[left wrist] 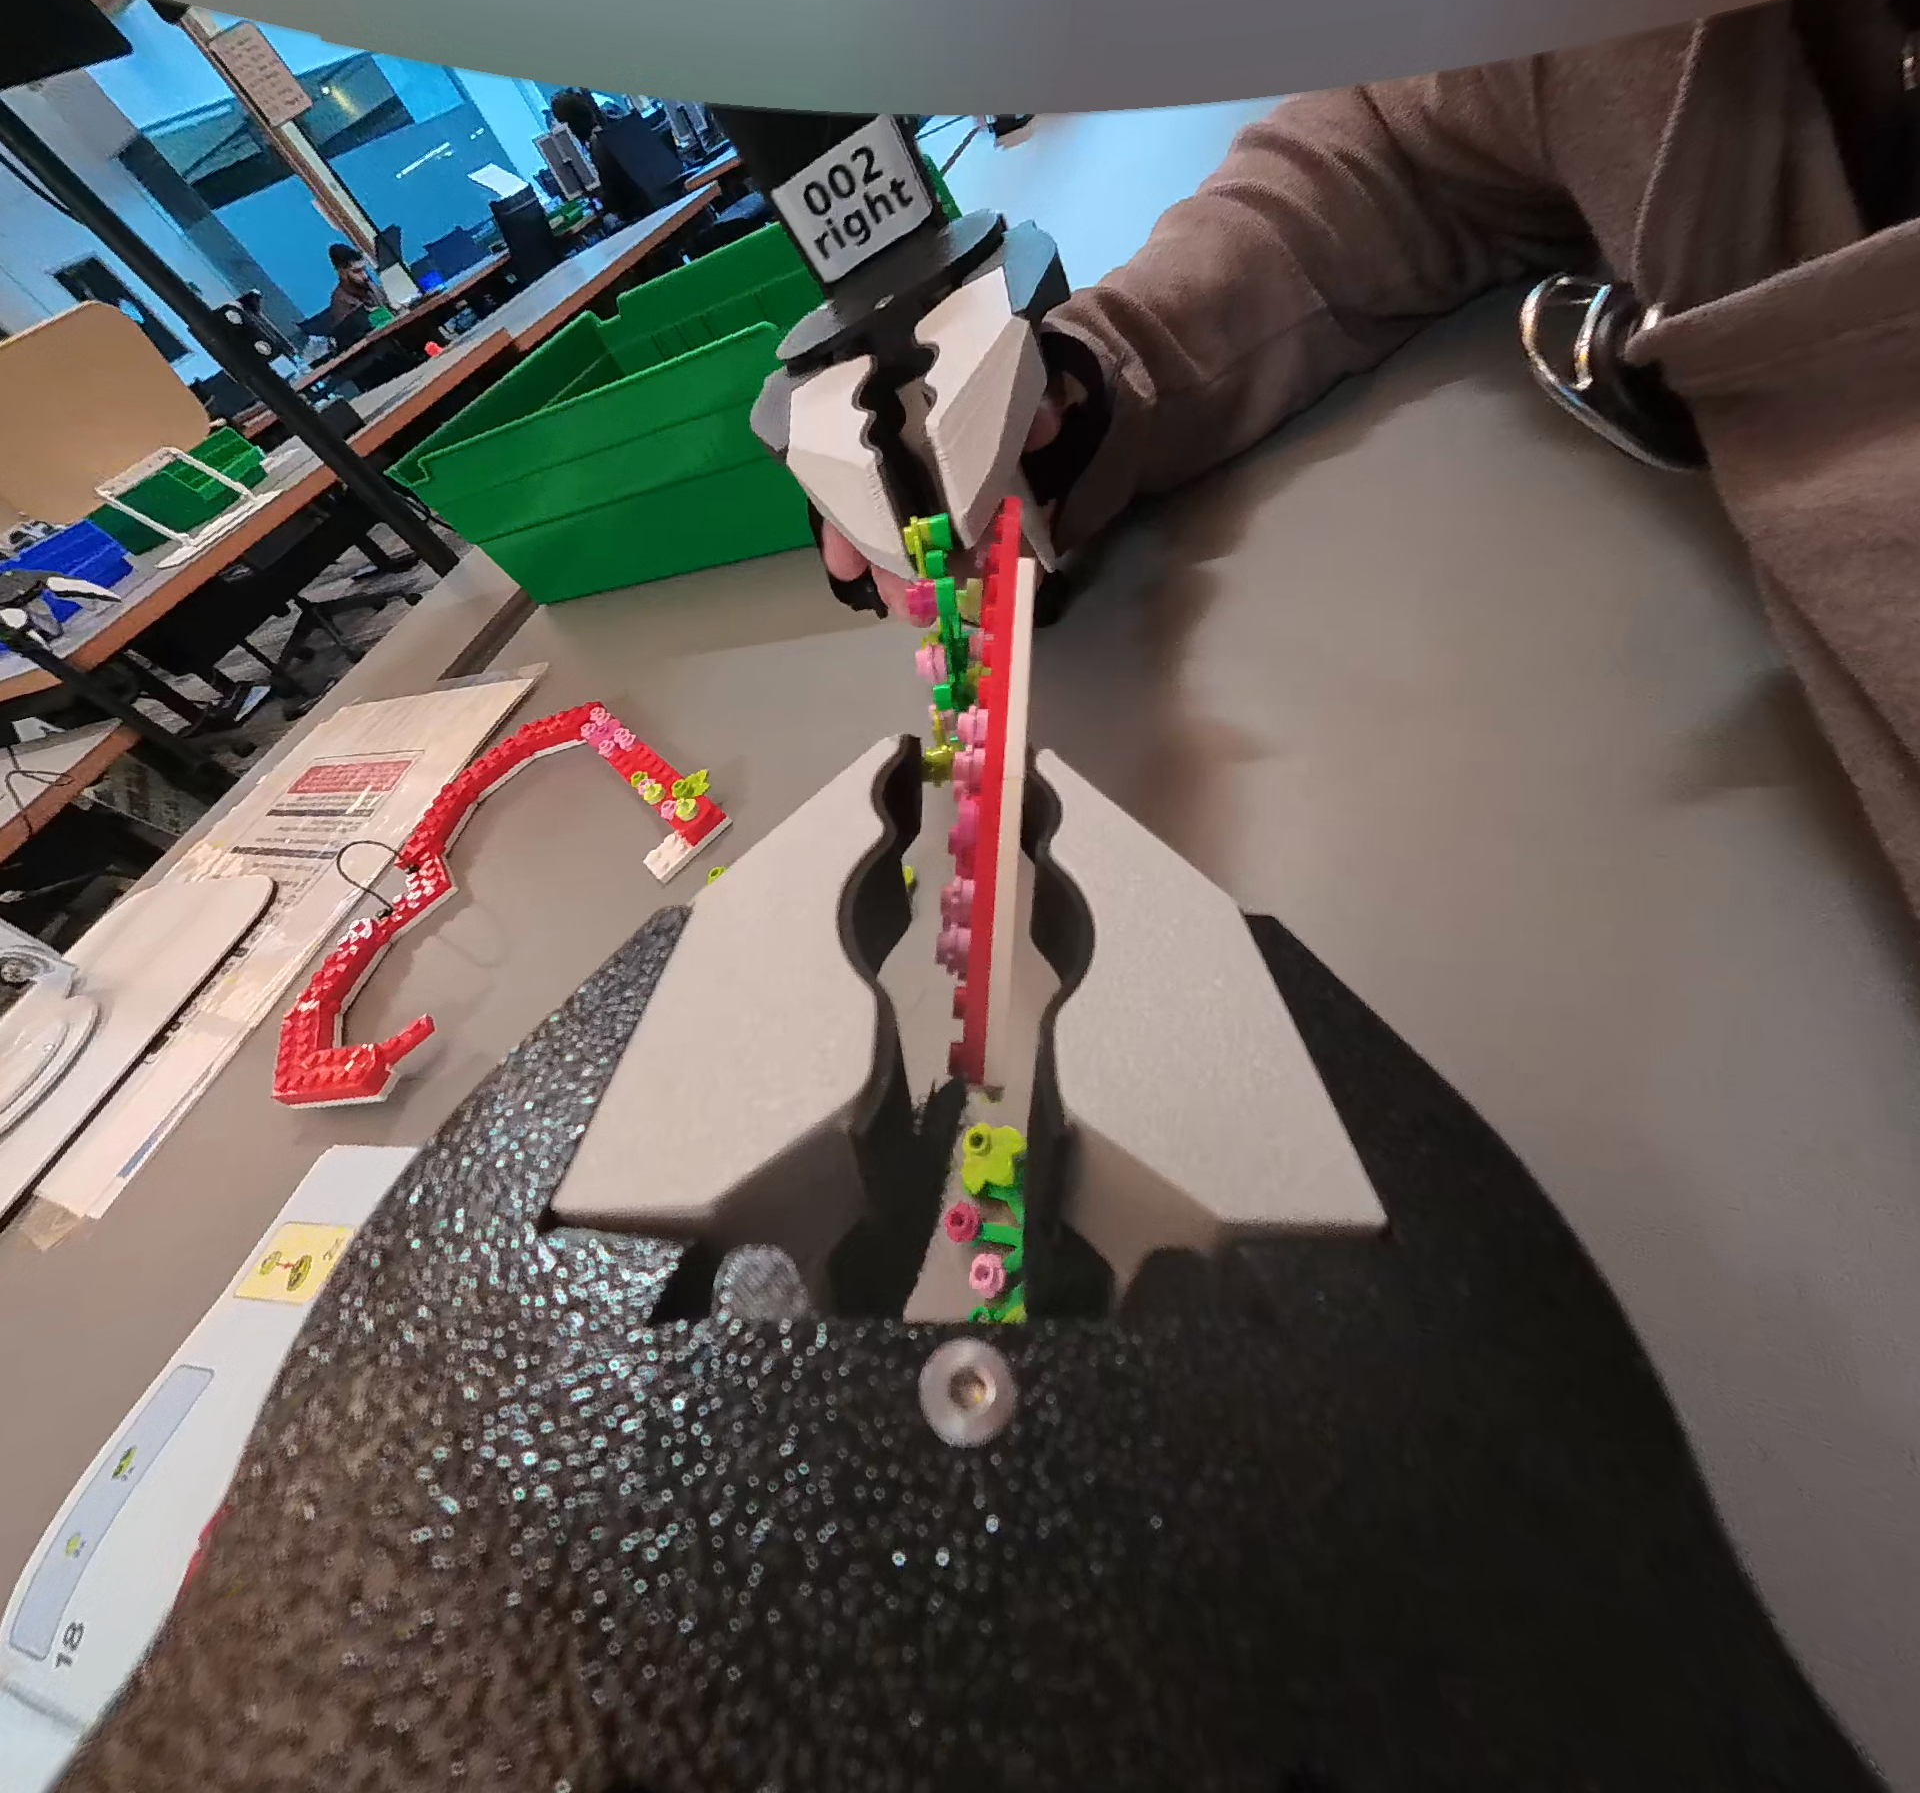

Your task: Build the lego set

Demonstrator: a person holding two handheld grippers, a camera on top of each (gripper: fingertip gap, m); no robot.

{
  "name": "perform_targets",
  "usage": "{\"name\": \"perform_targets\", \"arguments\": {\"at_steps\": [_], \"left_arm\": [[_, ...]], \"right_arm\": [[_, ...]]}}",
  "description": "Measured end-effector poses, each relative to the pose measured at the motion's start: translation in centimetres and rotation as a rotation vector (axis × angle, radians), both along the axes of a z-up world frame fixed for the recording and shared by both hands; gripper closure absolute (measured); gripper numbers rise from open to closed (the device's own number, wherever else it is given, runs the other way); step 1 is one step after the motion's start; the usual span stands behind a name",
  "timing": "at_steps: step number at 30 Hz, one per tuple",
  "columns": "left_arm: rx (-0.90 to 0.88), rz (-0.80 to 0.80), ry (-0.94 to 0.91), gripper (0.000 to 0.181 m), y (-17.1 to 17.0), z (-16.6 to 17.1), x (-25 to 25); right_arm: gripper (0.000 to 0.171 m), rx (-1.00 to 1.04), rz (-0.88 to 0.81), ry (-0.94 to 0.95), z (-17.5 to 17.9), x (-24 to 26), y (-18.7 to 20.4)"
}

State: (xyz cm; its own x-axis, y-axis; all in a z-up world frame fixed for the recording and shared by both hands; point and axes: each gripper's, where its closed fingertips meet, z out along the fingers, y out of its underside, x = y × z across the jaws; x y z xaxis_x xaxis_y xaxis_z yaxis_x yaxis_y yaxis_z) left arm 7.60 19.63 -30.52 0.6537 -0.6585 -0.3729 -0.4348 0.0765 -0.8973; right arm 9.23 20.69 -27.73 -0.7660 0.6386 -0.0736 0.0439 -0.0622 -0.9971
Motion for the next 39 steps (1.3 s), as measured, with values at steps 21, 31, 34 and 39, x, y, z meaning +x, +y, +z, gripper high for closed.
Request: {"name": "perform_targets", "arguments": {"at_steps": [21,31,34,39], "left_arm": [[-0.012,-0.059,-0.034,0.166,-0.6,0.1,0.9],[-0.007,-0.083,-0.055,0.165,-0.9,0.5,1.3],[-0.002,-0.080,-0.065,0.166,-0.8,0.6,1.3],[0.015,-0.079,-0.090,0.166,-0.8,1.0,1.3]], "right_arm": [[0.151,0.206,0.009,0.025,-1.7,0.2,-2.0],[0.154,0.231,0.004,0.074,-1.6,0.3,-2.0],[0.155,0.246,-0.015,0.102,-1.4,0.3,-2.0],[0.156,0.288,-0.053,0.162,-1.0,0.2,-2.0]]}}
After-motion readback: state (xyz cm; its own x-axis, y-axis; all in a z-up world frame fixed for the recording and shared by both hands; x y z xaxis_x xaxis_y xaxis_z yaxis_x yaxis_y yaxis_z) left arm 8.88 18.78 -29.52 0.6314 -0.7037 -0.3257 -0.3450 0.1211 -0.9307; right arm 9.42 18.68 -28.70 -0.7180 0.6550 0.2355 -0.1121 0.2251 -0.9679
